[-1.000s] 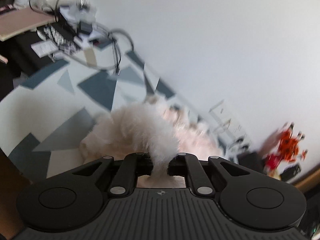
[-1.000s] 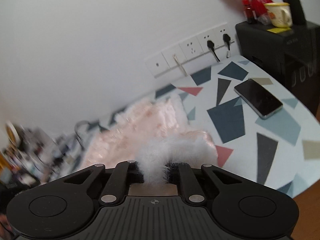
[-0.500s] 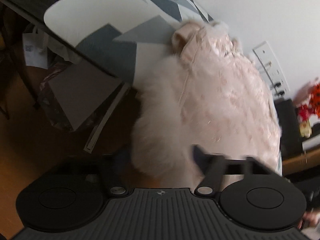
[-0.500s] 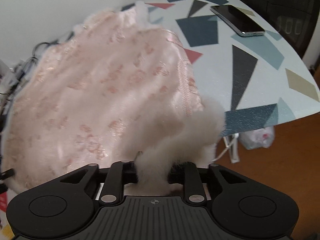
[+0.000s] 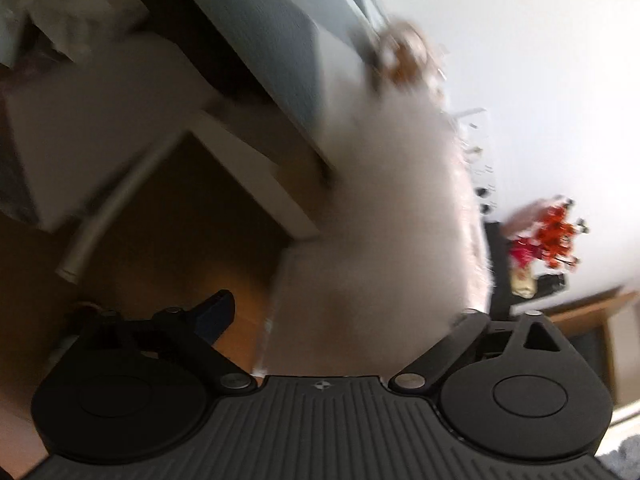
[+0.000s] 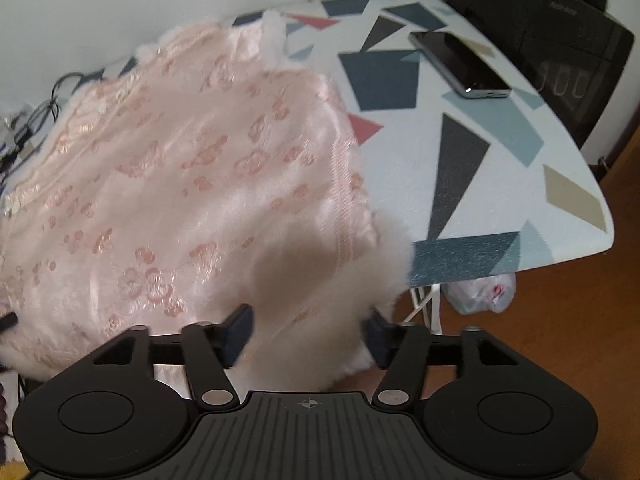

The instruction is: Fold clothes

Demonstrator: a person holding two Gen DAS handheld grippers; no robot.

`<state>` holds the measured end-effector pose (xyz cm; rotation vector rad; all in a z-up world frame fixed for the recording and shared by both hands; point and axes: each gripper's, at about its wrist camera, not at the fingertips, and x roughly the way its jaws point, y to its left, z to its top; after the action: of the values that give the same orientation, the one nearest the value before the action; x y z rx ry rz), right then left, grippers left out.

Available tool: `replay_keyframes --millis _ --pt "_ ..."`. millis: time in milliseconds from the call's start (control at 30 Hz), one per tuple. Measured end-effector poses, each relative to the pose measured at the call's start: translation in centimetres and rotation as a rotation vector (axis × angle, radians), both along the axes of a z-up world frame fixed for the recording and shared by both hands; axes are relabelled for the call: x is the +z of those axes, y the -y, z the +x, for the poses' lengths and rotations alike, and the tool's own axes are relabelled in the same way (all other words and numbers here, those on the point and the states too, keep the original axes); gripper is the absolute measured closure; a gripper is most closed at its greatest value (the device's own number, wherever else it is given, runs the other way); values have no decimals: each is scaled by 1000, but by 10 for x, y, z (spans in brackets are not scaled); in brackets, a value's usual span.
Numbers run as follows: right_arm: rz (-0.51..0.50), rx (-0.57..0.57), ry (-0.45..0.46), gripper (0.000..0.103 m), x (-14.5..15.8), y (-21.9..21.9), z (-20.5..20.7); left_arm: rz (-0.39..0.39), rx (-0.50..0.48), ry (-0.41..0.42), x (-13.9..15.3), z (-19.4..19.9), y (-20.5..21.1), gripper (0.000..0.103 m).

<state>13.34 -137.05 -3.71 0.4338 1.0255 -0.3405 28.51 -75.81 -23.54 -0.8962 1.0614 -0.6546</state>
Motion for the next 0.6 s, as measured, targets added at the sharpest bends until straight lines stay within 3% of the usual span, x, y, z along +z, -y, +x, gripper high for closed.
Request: replay_keyframes --millis 100,167,200,233,333,600 --pt "31 -25 51 33 -8 7 -14 64 -34 29 12 -13 23 64" --pt "52 -41 86 31 -15 11 -25 107 -28 29 24 -21 28 76" --pt "58 -45 104 24 -20 11 -29 111 -16 20 29 -23 29 81" --pt "53 -41 125 14 -27 9 -32 119 -3 12 35 -26 28 82" --pt "39 -29 187 4 -46 2 -41 184 22 12 53 -28 29 84" --pt "177 -130 327 3 -112 4 -45 349 35 -8 90 -18 40 87"
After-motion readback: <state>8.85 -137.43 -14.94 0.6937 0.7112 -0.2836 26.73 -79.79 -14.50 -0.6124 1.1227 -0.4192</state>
